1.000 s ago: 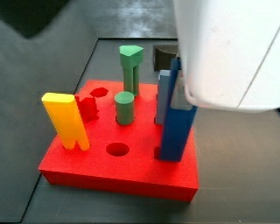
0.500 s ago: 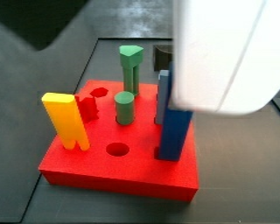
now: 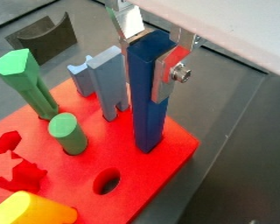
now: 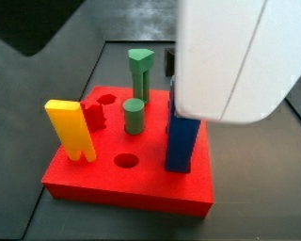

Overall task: Pick up the rectangle object. Move up. Place the rectangle object on the fixture. Regrasp the rectangle object. Move to above the board. Insert the rectangle object.
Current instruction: Insert the rectangle object.

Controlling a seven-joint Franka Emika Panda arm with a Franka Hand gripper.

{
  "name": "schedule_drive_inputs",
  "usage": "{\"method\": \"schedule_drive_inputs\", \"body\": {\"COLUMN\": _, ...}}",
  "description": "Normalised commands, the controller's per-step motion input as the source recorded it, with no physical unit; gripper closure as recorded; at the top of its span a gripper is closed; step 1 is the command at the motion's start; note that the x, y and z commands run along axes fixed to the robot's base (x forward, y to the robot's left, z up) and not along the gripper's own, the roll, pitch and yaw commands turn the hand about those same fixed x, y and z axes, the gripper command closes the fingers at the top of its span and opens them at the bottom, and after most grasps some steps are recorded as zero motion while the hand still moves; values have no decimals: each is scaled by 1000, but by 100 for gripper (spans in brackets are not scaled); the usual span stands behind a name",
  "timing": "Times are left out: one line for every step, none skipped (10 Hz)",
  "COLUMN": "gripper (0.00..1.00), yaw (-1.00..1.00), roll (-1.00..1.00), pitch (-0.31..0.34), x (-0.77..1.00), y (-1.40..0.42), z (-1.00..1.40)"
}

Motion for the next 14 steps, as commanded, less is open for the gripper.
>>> {"method": "schedule_drive_inputs", "body": {"gripper": 100, "yaw": 91, "roll": 53, "pitch": -170, "x": 337, "y": 6, "z": -340}}
{"method": "schedule_drive_inputs", "body": {"gripper": 100, "yaw": 57, "roll": 81, "pitch": -197, "x": 157, "y": 0, "z": -377}}
{"method": "schedule_drive_inputs", "body": {"gripper": 100, "yaw": 0, "roll": 124, "pitch": -190, "x": 0, "y": -211, "z": -389}}
{"method": "schedule_drive_inputs", "body": {"gripper": 100, "yaw": 0, "roll": 119, "pitch": -113, "x": -260, "y": -191, "z": -311}}
{"method": "schedule_drive_inputs", "body": {"gripper": 100, "yaw": -14, "roll": 90, "pitch": -57, "x": -420, "y": -66, "z": -274}}
{"method": "schedule_drive_inputs", "body": {"gripper": 100, "yaw": 0, "roll": 97, "pitch": -31, "x": -314, "y": 0, "z": -243}}
{"method": "schedule_drive_inputs", "body": {"gripper": 100, "yaw": 0, "roll": 80, "pitch": -26, "x": -66, "y": 43, "z": -249}}
{"method": "schedule_drive_inputs", "body": {"gripper": 100, "yaw": 26, "roll": 71, "pitch": -49, "x": 0, "y": 83, "z": -231}}
{"method": "schedule_drive_inputs", "body": {"gripper": 100, "yaw": 0, "roll": 86, "pitch": 0, "x": -69, "y": 20, "z": -223}}
{"method": "schedule_drive_inputs", "body": {"gripper": 100, "yaw": 0, "roll": 114, "pitch": 23, "x": -189, "y": 0, "z": -229}}
{"method": "schedule_drive_inputs", "body": {"gripper": 100, "yaw": 0, "roll": 141, "pitch": 104, "x": -263, "y": 0, "z": -211}}
{"method": "schedule_drive_inputs", "body": {"gripper": 100, "yaw": 0, "roll": 157, "pitch": 186, "x": -269, "y": 0, "z": -174}}
{"method": "schedule_drive_inputs", "body": {"gripper": 100, "yaw": 0, "roll": 143, "pitch": 217, "x": -314, "y": 0, "z": -126}}
{"method": "schedule_drive_inputs", "body": {"gripper": 100, "yaw": -20, "roll": 119, "pitch": 303, "x": -160, "y": -14, "z": -11}}
